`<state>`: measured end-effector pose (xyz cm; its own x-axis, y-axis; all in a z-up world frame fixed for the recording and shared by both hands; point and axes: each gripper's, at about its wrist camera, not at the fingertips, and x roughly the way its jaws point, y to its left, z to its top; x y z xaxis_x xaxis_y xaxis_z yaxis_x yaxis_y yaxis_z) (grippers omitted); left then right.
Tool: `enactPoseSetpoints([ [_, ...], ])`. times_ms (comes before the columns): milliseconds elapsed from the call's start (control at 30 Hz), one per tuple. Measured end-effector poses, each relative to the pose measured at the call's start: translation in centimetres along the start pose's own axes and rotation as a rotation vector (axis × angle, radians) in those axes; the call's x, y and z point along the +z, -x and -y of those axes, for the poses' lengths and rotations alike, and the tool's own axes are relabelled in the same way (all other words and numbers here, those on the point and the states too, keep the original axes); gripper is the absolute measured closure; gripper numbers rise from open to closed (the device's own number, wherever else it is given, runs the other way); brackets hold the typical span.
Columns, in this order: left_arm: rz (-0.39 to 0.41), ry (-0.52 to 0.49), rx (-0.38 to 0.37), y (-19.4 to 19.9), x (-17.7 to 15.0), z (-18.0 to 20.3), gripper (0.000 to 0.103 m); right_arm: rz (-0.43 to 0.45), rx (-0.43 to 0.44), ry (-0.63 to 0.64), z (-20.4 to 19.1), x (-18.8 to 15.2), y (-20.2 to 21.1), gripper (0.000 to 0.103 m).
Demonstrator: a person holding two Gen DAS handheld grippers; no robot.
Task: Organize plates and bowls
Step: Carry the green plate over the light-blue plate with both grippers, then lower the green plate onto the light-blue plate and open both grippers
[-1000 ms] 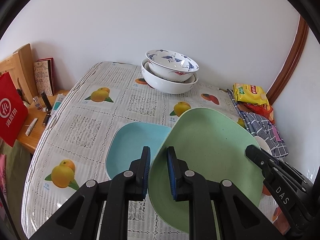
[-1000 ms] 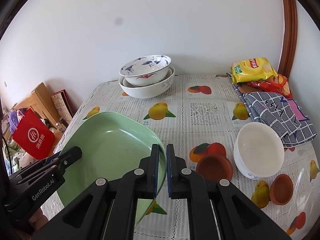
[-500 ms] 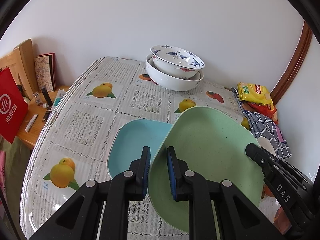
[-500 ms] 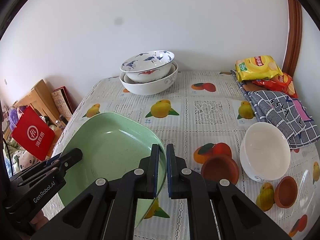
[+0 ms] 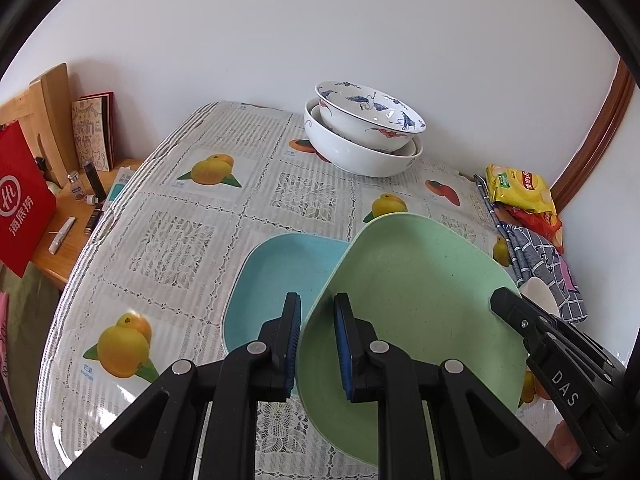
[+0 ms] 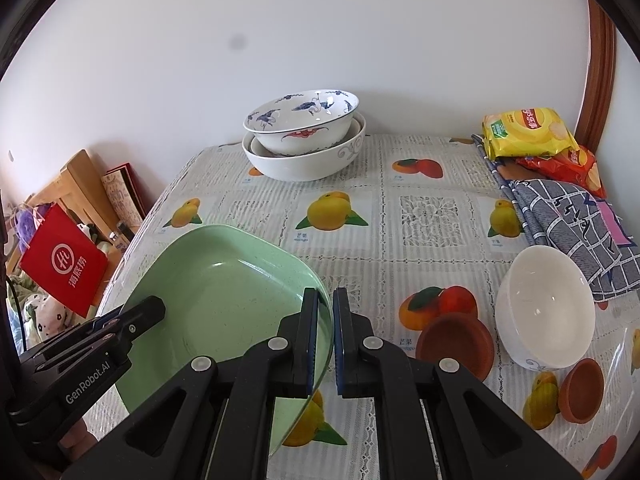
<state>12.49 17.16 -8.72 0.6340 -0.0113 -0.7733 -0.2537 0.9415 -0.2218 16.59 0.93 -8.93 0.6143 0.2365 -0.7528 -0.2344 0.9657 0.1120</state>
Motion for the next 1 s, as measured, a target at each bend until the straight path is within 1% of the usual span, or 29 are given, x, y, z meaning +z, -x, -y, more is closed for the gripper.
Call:
enactPoseSetpoints([
  [233, -0.016, 0.016, 0.014, -0.8, -0.2, -0.8, 0.087, -0.023, 0.006, 0.012, -0.6, -0.2, -1.2, 0.095],
  [467, -0.052, 0.045, 0.033, -1.8, -0.9, -2.4, 0.086, -0.061, 0.018, 0.029, -1.6, -0.9, -2.9, 0.095],
  [667, -0.076, 0.071, 0.062, -2.7, -1.3, -3.8, 0.087, -0.094, 0.031, 0.050, -2.7, -1.6, -4.5, 0.095],
  [900, -0.098, 0.089, 0.065, -3.6, -1.2, -4.6, 0.087, -0.106, 0.032, 0.066, -3.4, -1.2, -5.7, 0.095],
  [1000, -0.094, 0.091, 0.069, -3.9, -0.8, -4.7, 0.087, -0.108, 0.038, 0.070, -3.5, -0.8, -6.2, 0.095],
])
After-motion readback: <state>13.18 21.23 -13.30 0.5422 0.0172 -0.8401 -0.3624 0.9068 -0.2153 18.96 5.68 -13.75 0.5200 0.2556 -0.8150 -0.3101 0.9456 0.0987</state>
